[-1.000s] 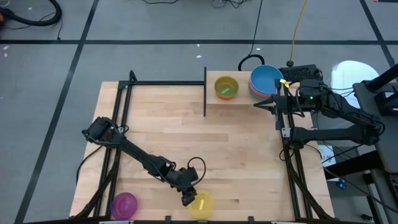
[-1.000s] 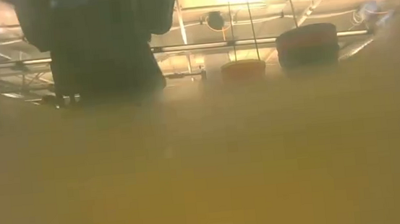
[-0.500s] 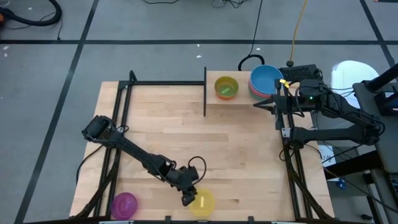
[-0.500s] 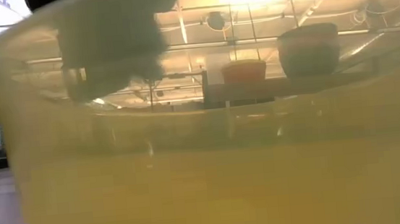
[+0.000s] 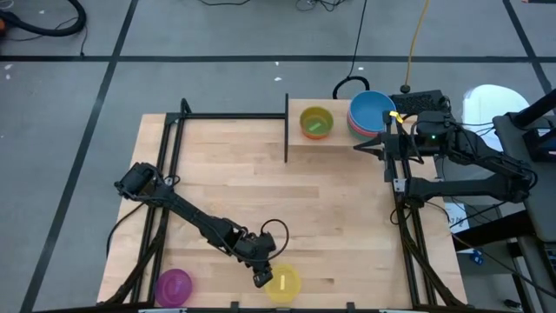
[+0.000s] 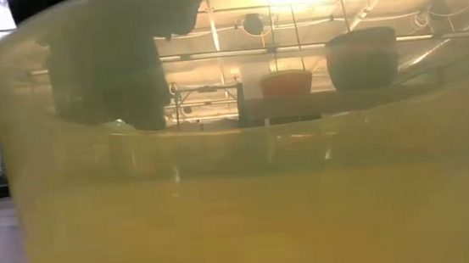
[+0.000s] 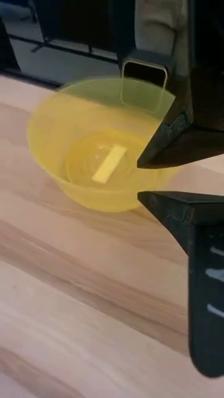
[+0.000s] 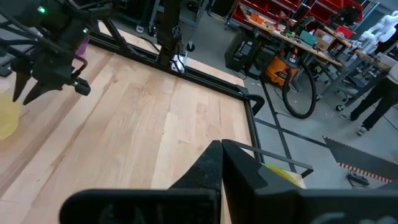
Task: Place and stack bowls onto a shelf
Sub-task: Stack the yellow bowl inside the green bowl on the shelf
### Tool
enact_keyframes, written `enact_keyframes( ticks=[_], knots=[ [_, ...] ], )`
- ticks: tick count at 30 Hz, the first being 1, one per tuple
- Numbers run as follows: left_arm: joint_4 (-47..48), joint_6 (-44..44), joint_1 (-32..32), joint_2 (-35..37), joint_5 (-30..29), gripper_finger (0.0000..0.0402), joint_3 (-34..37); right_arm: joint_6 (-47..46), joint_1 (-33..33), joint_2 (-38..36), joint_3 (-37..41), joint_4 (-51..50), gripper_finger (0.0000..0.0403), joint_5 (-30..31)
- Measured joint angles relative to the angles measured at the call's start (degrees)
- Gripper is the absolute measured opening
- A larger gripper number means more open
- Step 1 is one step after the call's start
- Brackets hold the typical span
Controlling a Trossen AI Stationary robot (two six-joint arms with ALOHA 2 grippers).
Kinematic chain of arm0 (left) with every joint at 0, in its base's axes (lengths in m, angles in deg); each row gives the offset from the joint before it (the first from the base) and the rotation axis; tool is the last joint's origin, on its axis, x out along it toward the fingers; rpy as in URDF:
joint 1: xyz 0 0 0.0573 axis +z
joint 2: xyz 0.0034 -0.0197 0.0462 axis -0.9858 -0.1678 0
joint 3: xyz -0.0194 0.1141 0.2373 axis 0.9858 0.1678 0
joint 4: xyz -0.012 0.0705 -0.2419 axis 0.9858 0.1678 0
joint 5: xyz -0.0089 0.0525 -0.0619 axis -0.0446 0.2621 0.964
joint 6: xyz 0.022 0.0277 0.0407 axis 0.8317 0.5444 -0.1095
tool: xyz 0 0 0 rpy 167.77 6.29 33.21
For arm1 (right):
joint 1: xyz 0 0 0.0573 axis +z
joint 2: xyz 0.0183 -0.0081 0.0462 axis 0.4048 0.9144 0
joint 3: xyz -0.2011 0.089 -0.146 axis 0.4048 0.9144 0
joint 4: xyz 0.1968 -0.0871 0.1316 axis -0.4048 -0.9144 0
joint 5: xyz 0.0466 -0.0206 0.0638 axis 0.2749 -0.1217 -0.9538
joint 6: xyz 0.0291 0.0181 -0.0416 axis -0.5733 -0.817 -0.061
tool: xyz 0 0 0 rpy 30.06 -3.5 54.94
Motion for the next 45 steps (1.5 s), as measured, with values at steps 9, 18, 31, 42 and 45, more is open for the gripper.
enact_keyframes(
  ticks=[9, 18, 31, 42, 45],
  knots=[
    [0.2, 0.7, 0.0, -0.1, 0.3, 0.0074, 0.2, 0.0, 0.0, 0.0, 0.0, 0.0, 0.0000, 0.0],
    [-3.2, 1.8, 0.3, -1.8, 0.5, 0.0074, 0.2, 0.0, 0.0, 0.0, 0.0, 0.0, 0.0000, 0.0],
    [-7.1, 3.4, 0.8, -3.8, 2.0, 0.0074, 0.2, 0.0, 0.0, 0.0, 0.0, -2.0, 0.0000, 0.0],
    [-12.5, 6.5, 1.8, -6.0, 4.3, 0.0062, 0.2, 0.0, 0.0, 0.0, 0.0, -3.0, 0.0000, 0.0],
    [-12.4, 7.3, 1.9, -6.0, 4.3, 0.0029, 0.2, 0.0, 0.0, 0.0, 0.0, -3.0, 0.0000, 0.0]
  ],
)
